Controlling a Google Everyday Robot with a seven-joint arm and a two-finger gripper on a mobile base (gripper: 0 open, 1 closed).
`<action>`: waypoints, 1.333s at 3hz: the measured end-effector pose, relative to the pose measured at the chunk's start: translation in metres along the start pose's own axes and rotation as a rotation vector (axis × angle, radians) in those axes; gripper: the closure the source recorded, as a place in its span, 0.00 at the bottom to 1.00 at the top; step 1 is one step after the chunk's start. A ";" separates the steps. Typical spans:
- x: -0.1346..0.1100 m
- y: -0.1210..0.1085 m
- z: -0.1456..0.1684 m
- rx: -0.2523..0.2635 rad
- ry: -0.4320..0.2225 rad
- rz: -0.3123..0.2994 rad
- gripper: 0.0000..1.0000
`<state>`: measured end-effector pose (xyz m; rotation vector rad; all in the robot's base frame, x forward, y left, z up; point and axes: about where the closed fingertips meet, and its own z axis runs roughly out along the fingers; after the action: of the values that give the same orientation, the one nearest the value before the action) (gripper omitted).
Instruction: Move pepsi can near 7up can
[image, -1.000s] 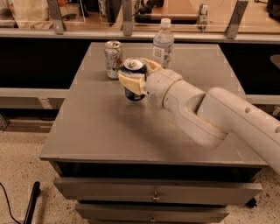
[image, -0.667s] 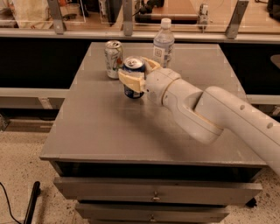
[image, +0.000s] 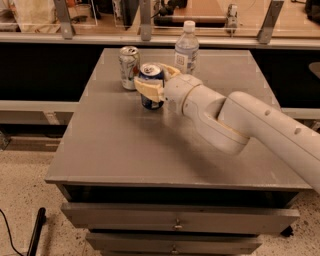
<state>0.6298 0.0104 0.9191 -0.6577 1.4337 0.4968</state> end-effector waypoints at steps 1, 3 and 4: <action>0.003 -0.006 0.008 0.002 0.021 0.000 1.00; 0.002 -0.023 0.024 0.017 0.016 0.012 0.99; 0.002 -0.027 0.031 0.017 0.008 0.021 0.77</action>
Offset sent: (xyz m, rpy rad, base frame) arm 0.0379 -0.0084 0.0006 -0.0115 0.0272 -0.0288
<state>0.6711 0.0120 0.9209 -0.6324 1.4520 0.4983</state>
